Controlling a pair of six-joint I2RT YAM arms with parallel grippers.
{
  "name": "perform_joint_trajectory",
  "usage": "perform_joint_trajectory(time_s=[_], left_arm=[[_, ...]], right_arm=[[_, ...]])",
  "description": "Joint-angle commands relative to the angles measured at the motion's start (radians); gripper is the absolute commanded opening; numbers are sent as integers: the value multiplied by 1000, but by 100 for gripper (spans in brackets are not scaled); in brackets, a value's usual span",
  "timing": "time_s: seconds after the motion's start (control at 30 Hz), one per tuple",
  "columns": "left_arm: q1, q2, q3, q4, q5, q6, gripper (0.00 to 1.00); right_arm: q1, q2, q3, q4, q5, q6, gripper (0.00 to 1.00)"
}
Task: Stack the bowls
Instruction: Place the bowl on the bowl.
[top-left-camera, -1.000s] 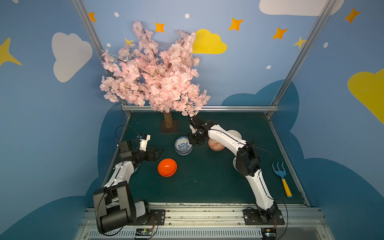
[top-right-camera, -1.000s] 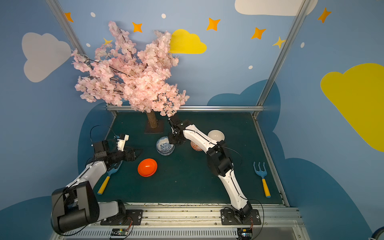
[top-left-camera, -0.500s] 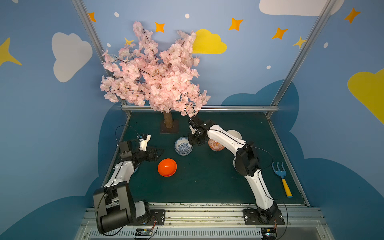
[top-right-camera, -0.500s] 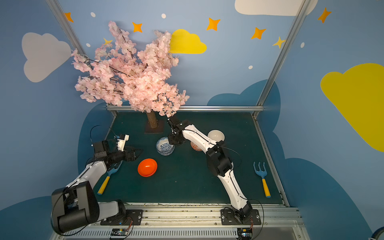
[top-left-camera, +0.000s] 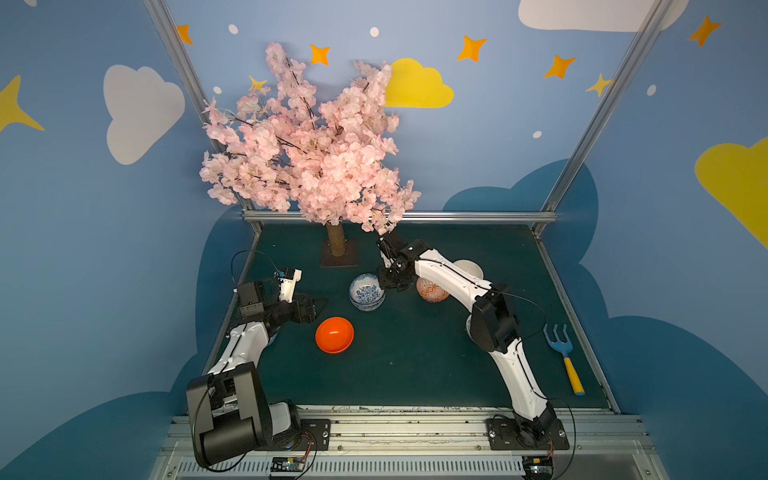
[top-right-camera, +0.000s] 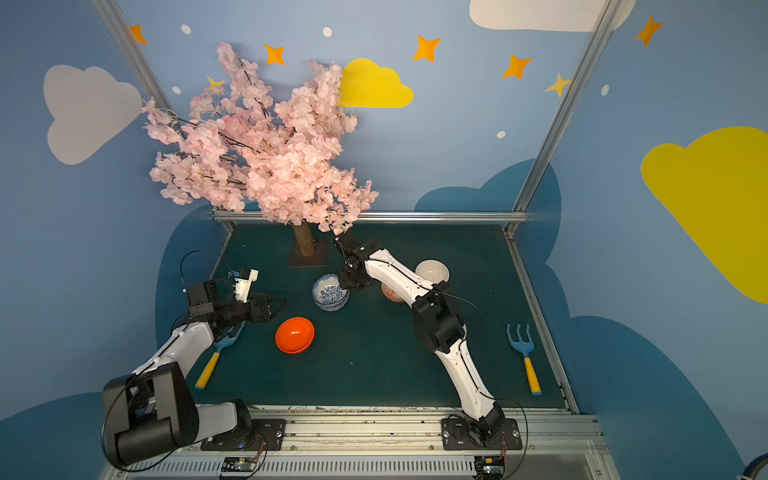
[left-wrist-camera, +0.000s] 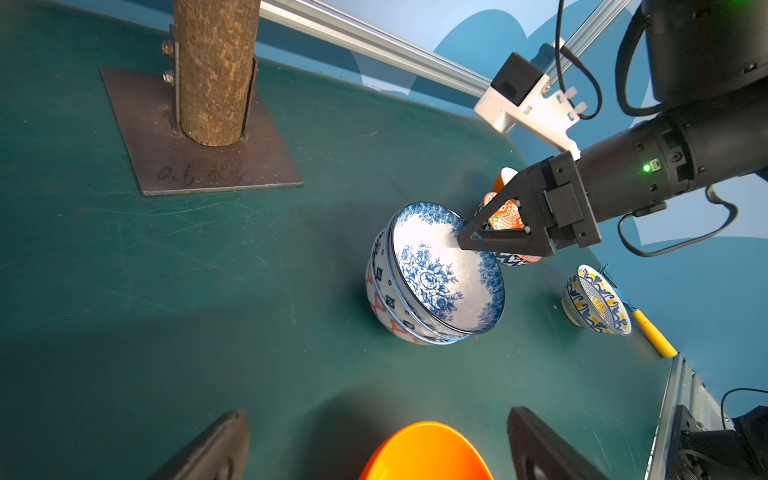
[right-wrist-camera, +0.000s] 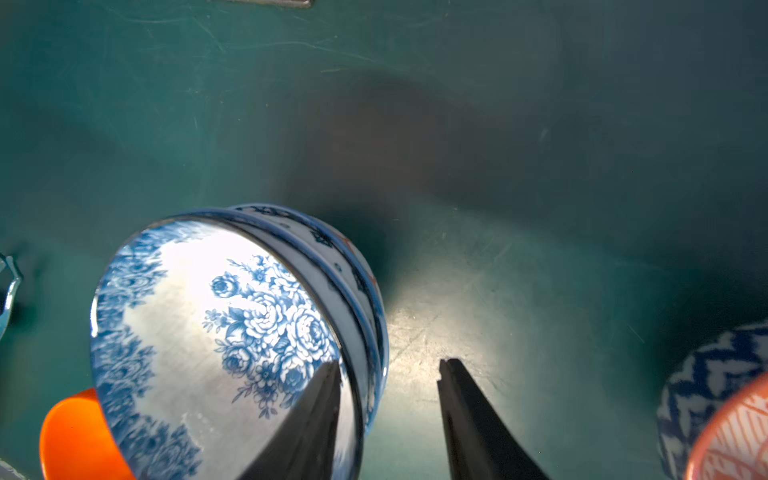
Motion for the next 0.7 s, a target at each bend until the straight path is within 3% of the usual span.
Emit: perform_joint_trajectory(time_s=[0.0,0.47,0.67], left_arm=[[-1,-6,4,-11,22,19,100],[-2,-10,2,-12,22,20,100],[-2,-11,2,-12,24,19,100]], right_arm=[[4,-39,26,-26,1,-10,43],[6,-70,-34,7,-25,3,44],[6,-137,-93,50,-38,8,49]])
